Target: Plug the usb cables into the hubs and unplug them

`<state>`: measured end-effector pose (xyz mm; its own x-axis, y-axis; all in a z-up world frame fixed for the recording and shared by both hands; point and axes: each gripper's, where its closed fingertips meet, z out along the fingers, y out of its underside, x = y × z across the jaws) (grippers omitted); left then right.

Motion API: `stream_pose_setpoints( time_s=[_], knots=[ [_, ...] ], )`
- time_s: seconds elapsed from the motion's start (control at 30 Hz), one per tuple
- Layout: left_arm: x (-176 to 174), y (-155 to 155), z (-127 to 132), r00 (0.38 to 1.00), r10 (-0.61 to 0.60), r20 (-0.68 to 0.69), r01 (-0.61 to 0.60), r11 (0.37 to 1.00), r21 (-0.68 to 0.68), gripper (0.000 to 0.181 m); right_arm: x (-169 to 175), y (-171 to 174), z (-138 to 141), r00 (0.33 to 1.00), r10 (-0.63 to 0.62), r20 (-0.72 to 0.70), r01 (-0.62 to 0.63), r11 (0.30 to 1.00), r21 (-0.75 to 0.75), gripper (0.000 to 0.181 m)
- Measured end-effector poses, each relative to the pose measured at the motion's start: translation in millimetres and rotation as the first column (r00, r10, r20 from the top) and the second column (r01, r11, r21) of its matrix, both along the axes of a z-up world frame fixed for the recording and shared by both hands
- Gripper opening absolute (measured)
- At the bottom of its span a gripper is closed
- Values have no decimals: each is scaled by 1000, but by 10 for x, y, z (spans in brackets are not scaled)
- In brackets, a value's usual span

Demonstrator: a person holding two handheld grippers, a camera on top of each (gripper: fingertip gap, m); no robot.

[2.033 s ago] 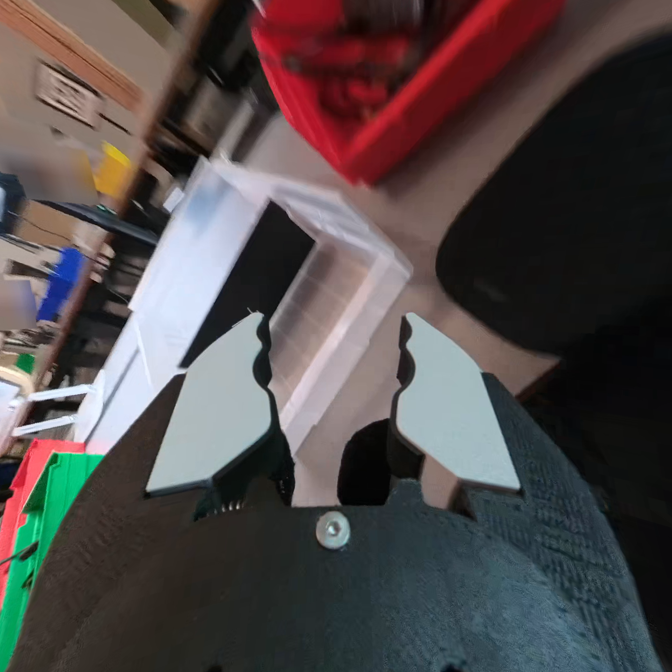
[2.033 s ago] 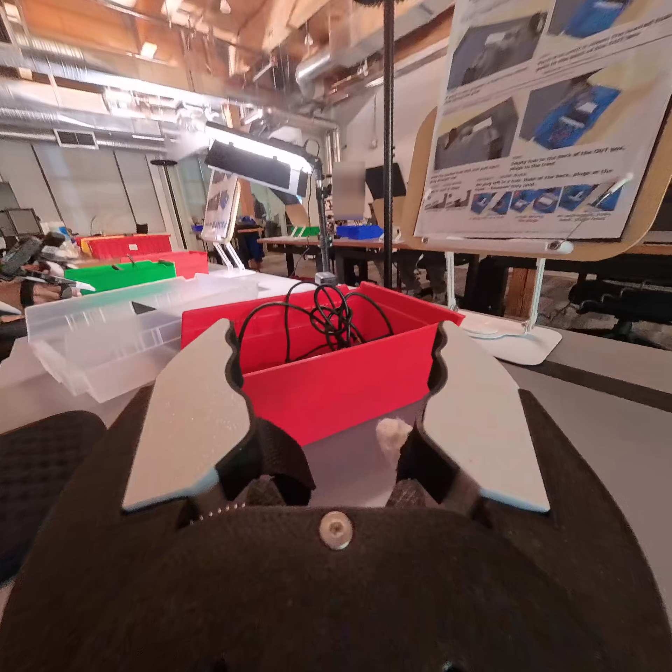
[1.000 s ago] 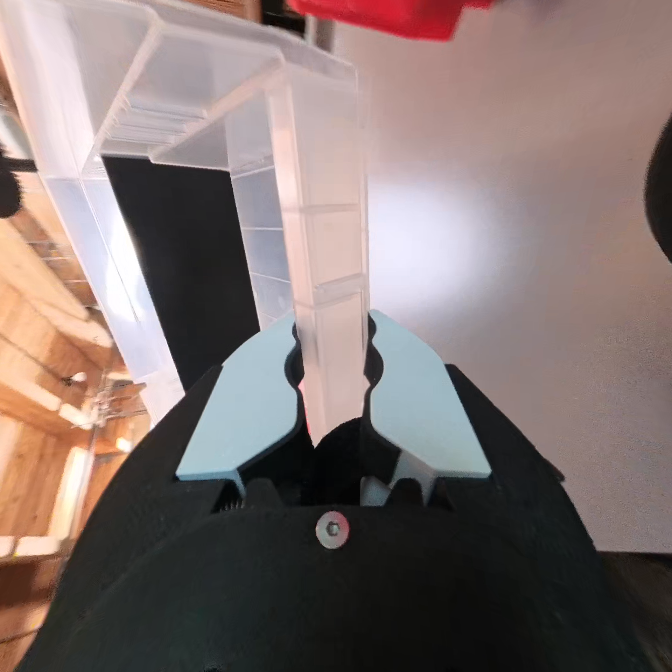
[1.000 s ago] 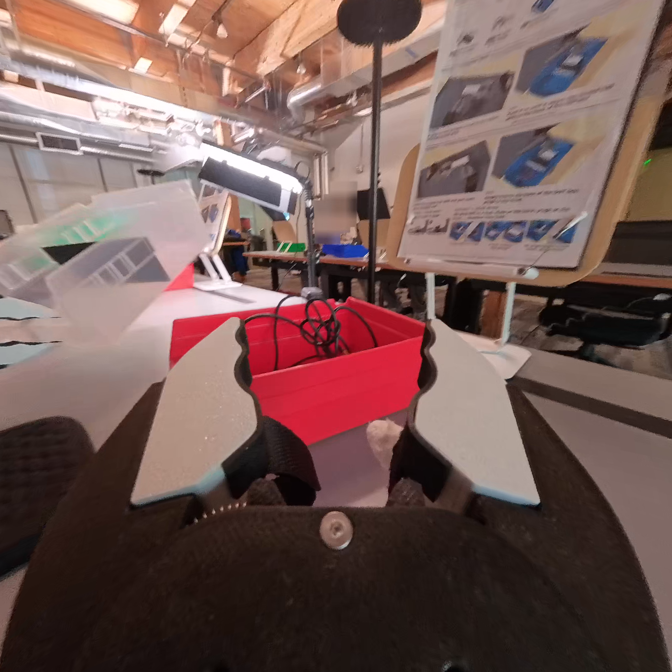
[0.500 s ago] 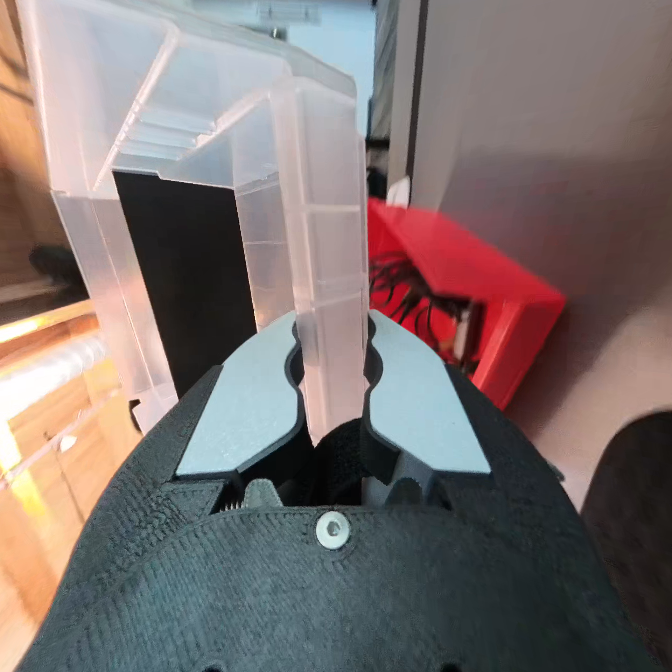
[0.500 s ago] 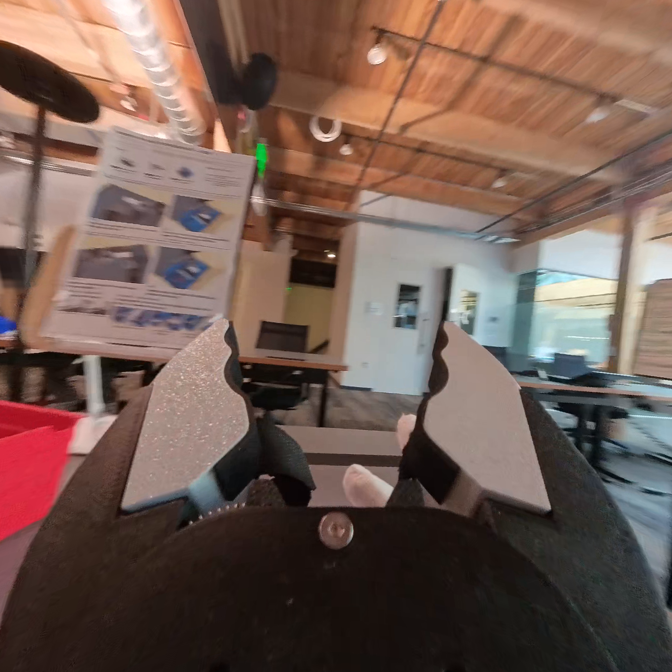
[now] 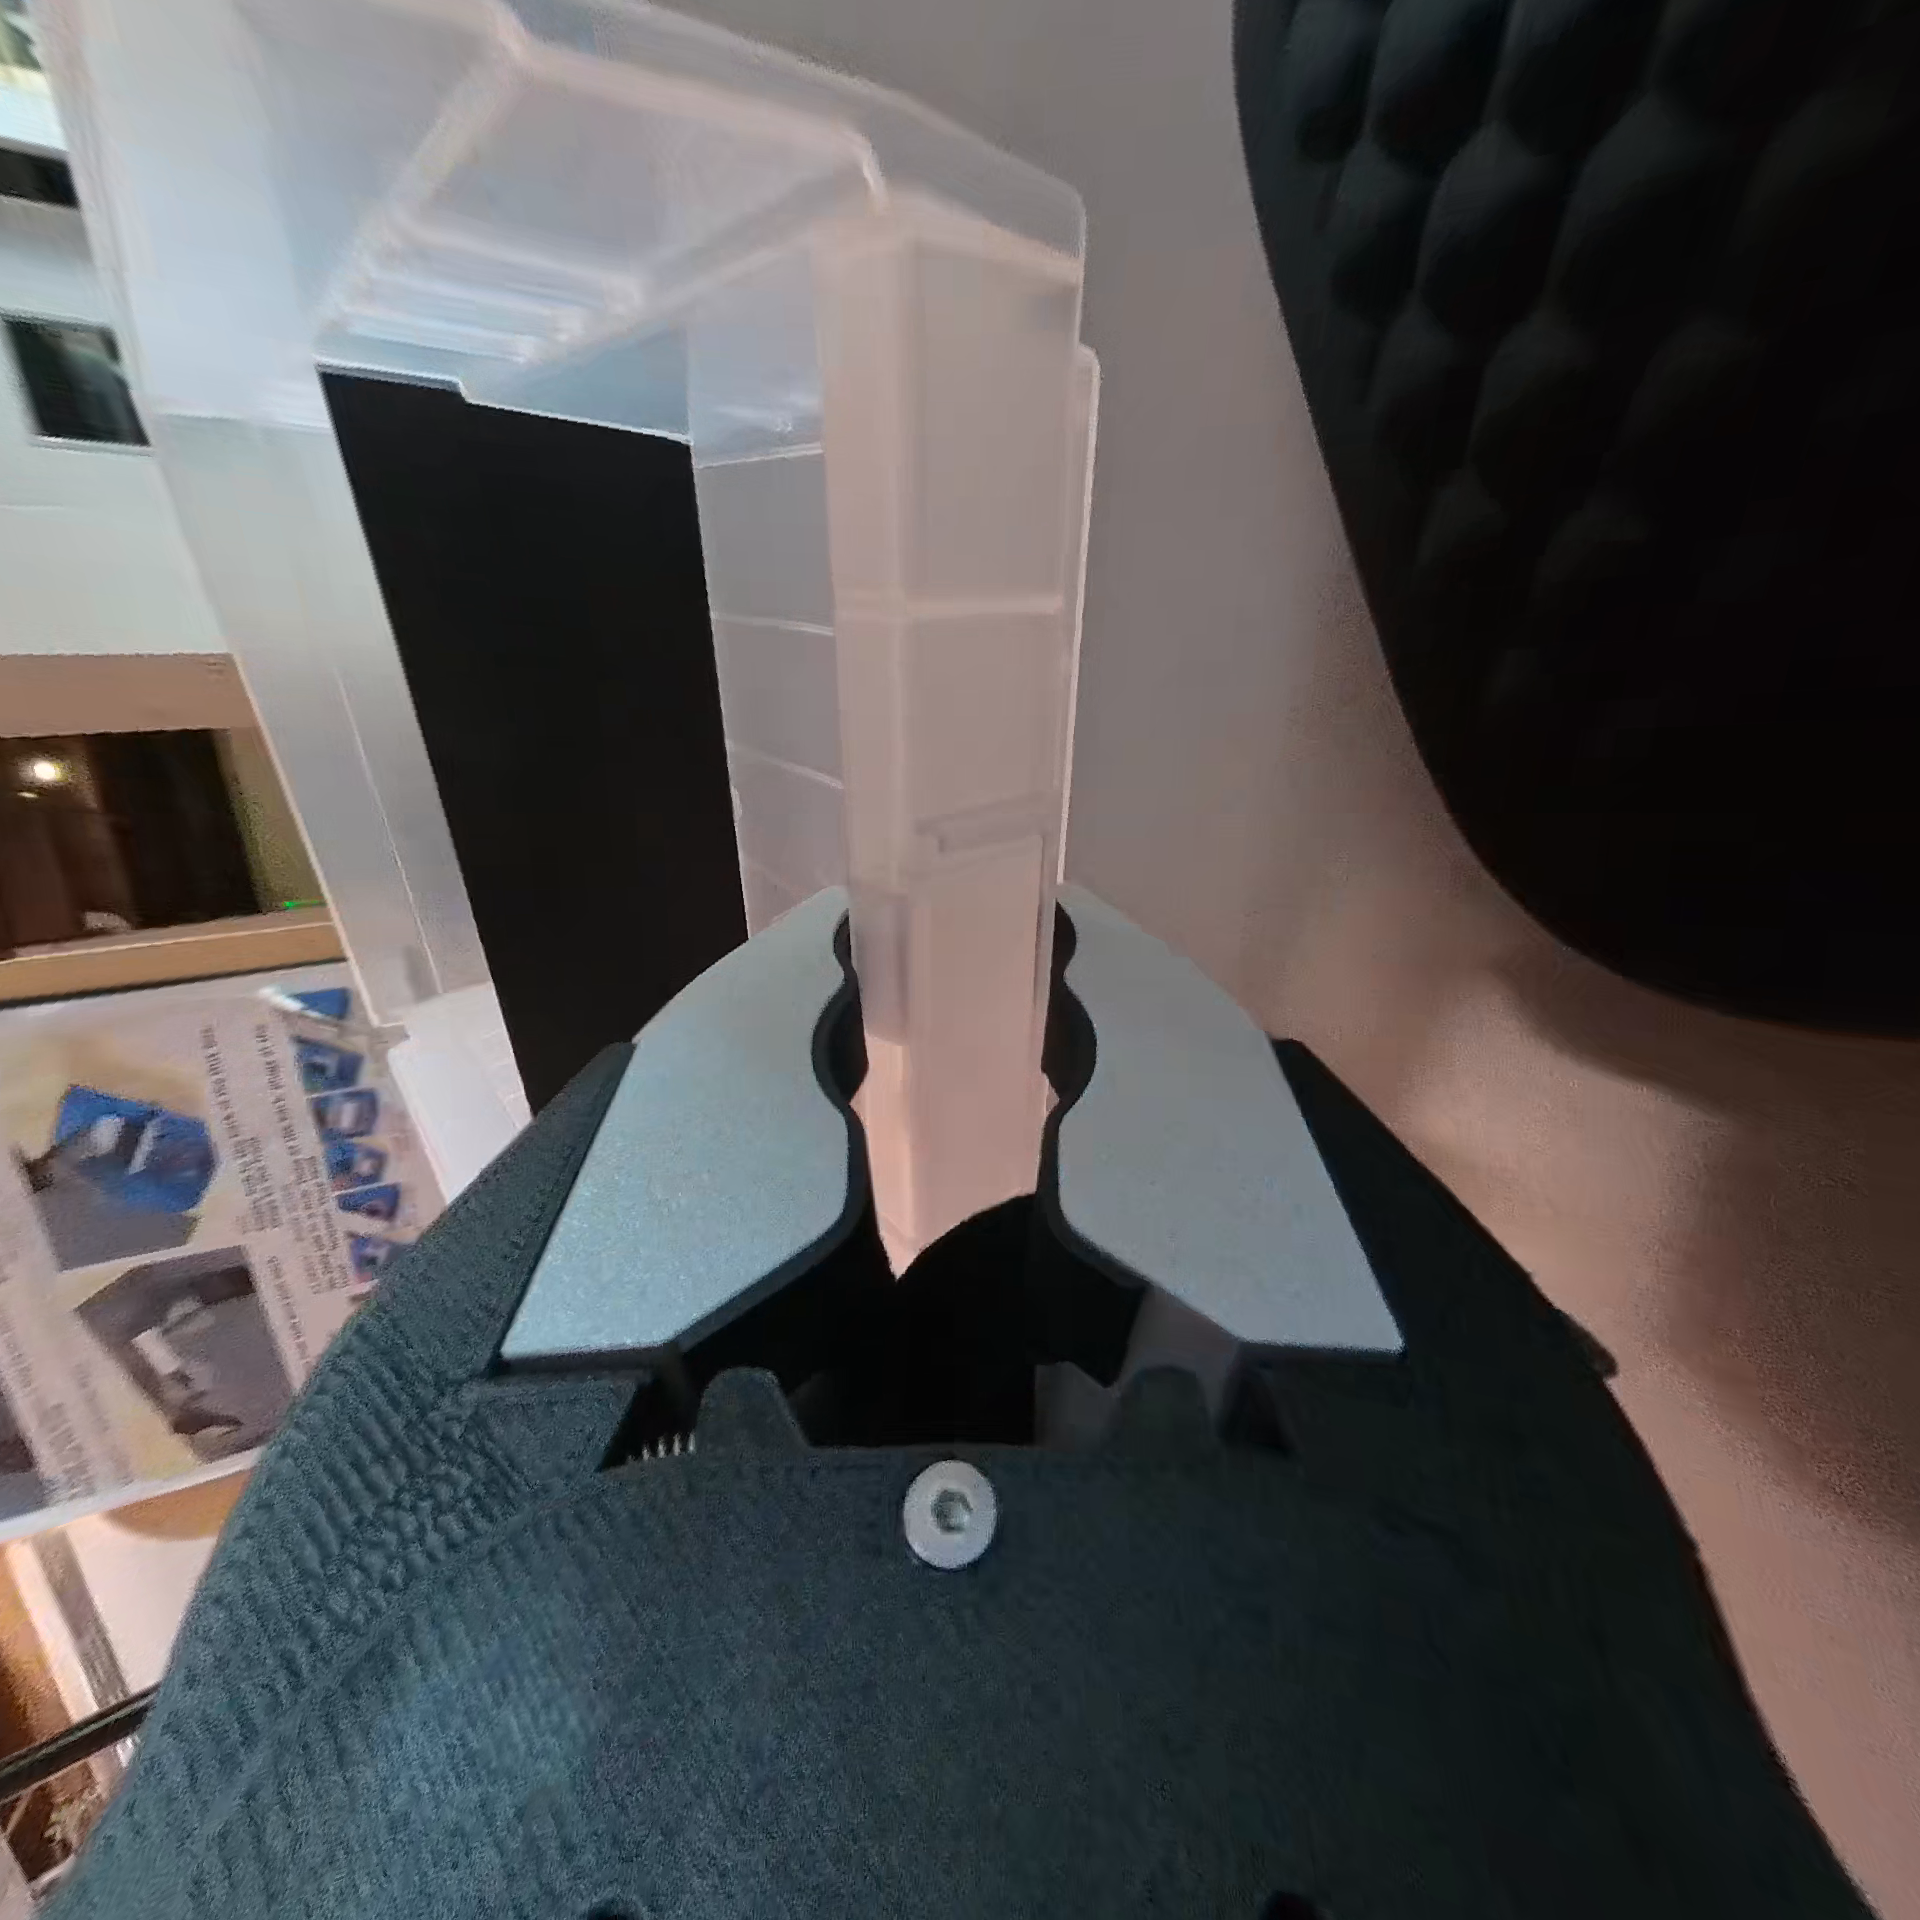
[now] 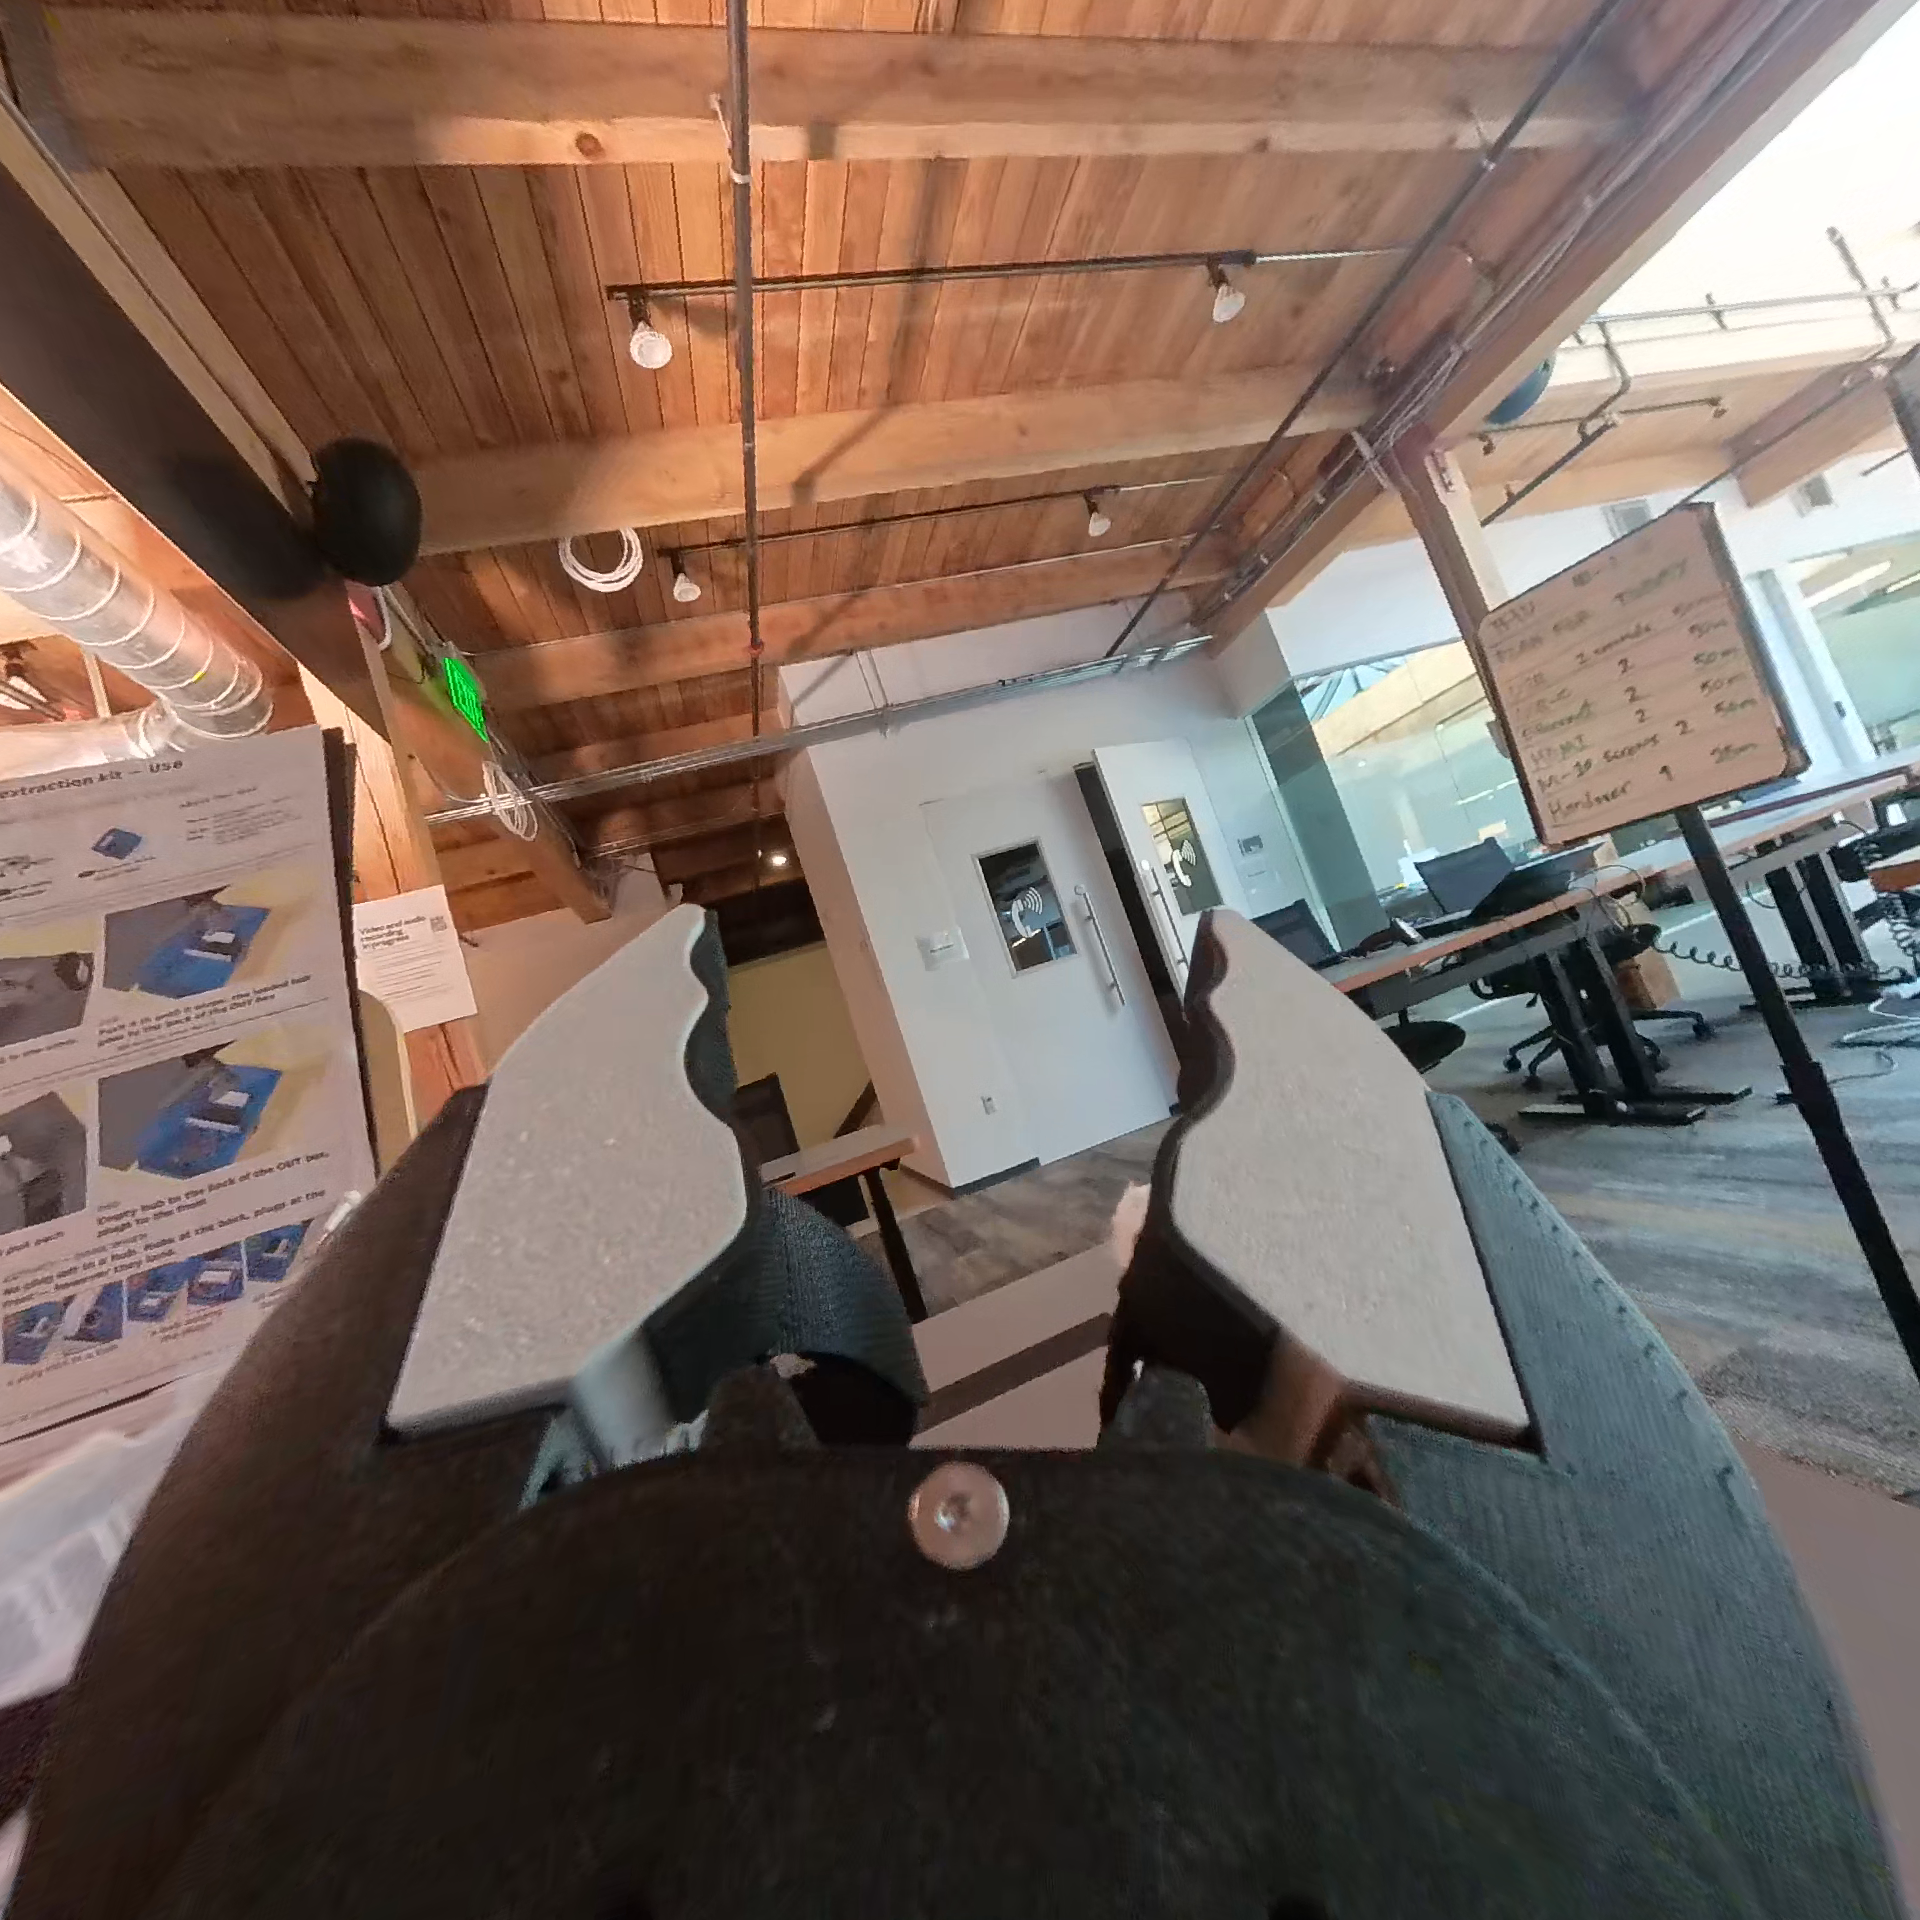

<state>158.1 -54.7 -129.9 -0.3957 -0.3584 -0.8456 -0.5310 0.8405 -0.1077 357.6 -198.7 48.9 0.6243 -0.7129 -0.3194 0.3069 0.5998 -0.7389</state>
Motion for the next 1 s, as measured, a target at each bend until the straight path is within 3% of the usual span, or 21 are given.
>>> stream_pose_setpoints(
  time_s=[0.13, 0.23, 0.3, 0.4, 0.53, 0.6, 0.7, 0.77, 0.83, 0.9, 0.93, 1.0],
  knots=[
    [66, 105, -237, 998, 39, -45, -40, 999, -9, 35, -61, 90, 26, 999, 35, 22, -35, 999, -15, 86],
    [84, 172, -244, 998, 55, -16, -53, 993, 109, 38, -117, 145, 54, 998, 35, 55, -32, 998, -49, 87],
    [81, 118, -150, 998, 36, 58, -44, 989, 142, 56, -144, 186, 54, 997, 45, 63, -41, 997, -63, 88],
    [-35, -112, 232, 968, -31, 251, 10, 996, 85, 67, -181, 213, 65, 995, 58, 80, -53, 996, -68, 91],
    [-607, -442, 920, 854, -89, 513, 176, 977, -124, 70, -244, 263, 82, 991, 74, 108, -65, 994, -83, 99],
    [-990, -358, 1145, 831, -82, 551, 214, 960, -180, 70, -274, 304, 80, 990, 86, 113, -76, 993, -93, 100],
    [-1557, 132, 1175, 872, -6, 489, 141, 960, -240, 68, -325, 367, 77, 986, 112, 120, -100, 990, -102, 103],
    [-1901, 524, 879, 943, 63, 327, 60, 934, -352, 66, -426, 428, 116, 974, 156, 167, -138, 984, -113, 102],
    [-2217, 911, 471, 981, 151, 123, -76, 879, -471, 68, -727, 613, 194, 907, 298, 297, -252, 950, -183, 96],
    [-2417, 1265, 152, 983, 185, 17, -159, 883, -442, 68, -1302, 807, 218, 728, 496, 474, -386, 867, -316, 87],
    [-2456, 1372, 24, 985, 173, -7, -159, 890, -427, 68, -1606, 884, 166, 625, 568, 536, -408, 823, -396, 80],
    [-2429, 1498, -155, 985, 170, -23, -162, 878, -450, 67, -2043, 1125, -55, 497, 681, 537, -369, 726, -580, 77]
  ],
)
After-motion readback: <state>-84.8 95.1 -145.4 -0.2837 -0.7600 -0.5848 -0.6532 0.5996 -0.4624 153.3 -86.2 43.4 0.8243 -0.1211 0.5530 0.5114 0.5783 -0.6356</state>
